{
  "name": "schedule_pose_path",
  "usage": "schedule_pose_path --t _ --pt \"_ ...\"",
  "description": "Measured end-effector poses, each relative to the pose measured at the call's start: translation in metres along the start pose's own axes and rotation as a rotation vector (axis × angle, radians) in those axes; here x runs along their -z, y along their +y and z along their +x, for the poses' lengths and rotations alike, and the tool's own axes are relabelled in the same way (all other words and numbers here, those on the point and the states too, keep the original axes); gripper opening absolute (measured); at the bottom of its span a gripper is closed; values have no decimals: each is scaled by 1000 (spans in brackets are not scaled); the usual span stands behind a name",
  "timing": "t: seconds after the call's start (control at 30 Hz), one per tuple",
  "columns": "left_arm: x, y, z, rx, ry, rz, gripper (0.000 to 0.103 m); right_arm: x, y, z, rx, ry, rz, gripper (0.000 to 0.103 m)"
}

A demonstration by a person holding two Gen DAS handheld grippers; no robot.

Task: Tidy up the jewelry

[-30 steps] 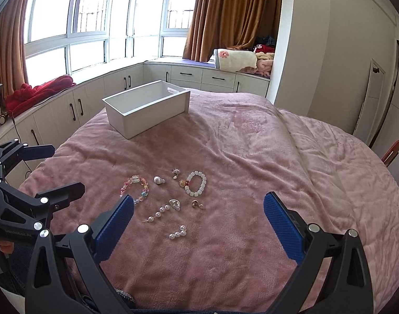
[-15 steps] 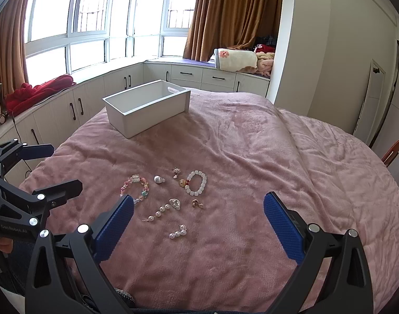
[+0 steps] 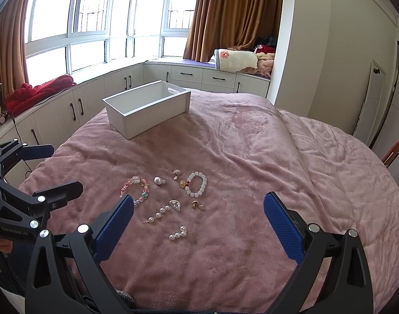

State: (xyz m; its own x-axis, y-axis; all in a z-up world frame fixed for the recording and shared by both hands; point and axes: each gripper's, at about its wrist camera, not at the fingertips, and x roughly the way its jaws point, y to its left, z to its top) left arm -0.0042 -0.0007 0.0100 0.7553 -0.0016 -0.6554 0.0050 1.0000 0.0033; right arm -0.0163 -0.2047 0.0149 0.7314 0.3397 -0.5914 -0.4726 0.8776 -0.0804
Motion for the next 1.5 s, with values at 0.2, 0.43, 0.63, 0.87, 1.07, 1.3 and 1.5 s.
schedule_pose_path --t 0.2,0.43,0.63,0.87,1.07,1.3,1.5 --pt "0 1 0 -1 0 -1 101 0 0 0 2 0 -1 98" --pt "1 1 0 -1 1 1 101 0 0 0 0 1 -2 98" --pt "2 1 1 -2 3 -2 101 0 0 0 0 2 -2 98" --pt "2 2 2 6 6 -3 101 0 0 1 -1 5 4 98" --pt "6 1 11 13 26 -7 101 -4 -2 10 -5 22 15 98" --pt "-4 5 33 10 67 7 101 -18 -4 30 -2 37 6 98" --pt "-15 16 64 30 128 -2 101 -34 -4 58 0 62 -11 98"
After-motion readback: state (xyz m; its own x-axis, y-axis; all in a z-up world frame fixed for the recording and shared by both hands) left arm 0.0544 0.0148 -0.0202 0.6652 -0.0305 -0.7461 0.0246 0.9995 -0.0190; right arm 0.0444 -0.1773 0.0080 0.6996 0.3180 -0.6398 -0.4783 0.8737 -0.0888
